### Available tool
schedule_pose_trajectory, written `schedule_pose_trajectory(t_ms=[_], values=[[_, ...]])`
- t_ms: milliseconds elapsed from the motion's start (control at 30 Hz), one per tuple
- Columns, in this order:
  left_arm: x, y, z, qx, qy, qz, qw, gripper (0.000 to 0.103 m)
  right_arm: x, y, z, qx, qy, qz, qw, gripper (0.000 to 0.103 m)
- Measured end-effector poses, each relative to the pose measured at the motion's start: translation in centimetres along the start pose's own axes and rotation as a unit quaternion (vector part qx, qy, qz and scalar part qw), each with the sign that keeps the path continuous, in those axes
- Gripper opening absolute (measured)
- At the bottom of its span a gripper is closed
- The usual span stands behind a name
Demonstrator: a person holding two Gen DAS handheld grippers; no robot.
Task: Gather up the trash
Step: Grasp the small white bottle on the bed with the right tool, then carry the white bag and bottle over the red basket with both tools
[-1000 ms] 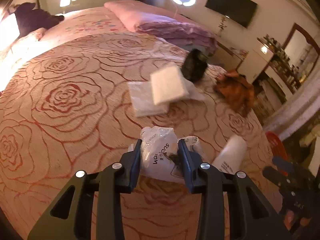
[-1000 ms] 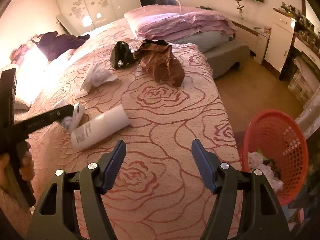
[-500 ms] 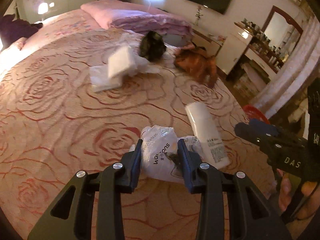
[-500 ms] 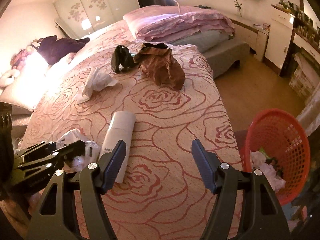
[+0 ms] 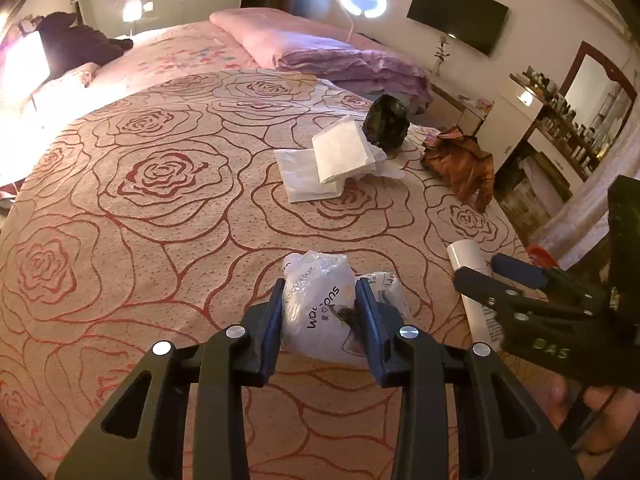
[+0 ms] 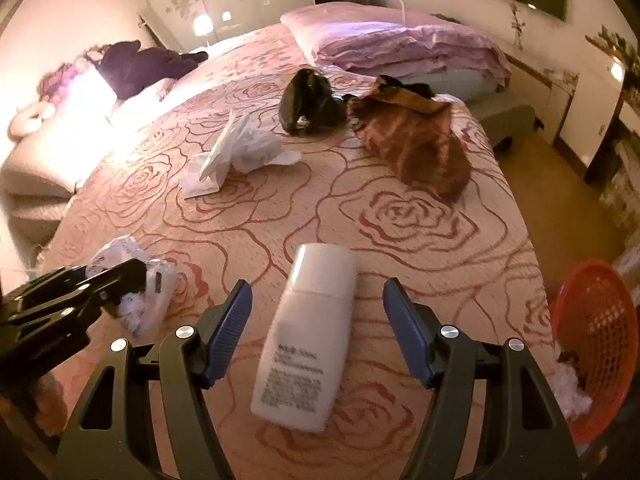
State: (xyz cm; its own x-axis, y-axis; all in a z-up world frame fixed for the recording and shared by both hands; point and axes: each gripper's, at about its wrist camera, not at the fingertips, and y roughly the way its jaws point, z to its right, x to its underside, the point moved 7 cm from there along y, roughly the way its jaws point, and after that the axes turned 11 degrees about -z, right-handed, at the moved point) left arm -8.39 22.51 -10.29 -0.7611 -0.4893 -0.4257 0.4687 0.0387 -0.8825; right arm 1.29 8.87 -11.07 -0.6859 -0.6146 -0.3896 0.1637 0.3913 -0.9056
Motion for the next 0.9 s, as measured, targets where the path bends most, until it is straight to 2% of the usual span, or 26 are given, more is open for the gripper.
schedule_pose_trajectory(t_ms=[167, 233, 467, 900], values=[[0.0, 0.0, -0.3, -0.001, 0.0, 0.001, 1.0, 0.033, -0.3, 1.0, -0.6, 0.018, -0.02, -0.007, 1.0, 0.045], [0.0, 0.0, -0.3, -0.001, 0.0, 0.001, 1.0, 0.033, -0.2, 1.2, -0.5, 0.026, -0.025, -0.005, 0.999, 0.041], [-0.2, 0.2, -0.4, -0.001, 0.0, 0.0, 1.0, 0.033, 0.0, 0.9, -0.2, 0.025, -0.028, -0.004, 0.999, 0.037], [-0.7, -0.6, 0.6, 0.007, 0.011, 0.017, 0.9998, 0.033, 0.5, -1.3, 1.3, 0.012, -0.008, 0.018, 1.0, 0.037]])
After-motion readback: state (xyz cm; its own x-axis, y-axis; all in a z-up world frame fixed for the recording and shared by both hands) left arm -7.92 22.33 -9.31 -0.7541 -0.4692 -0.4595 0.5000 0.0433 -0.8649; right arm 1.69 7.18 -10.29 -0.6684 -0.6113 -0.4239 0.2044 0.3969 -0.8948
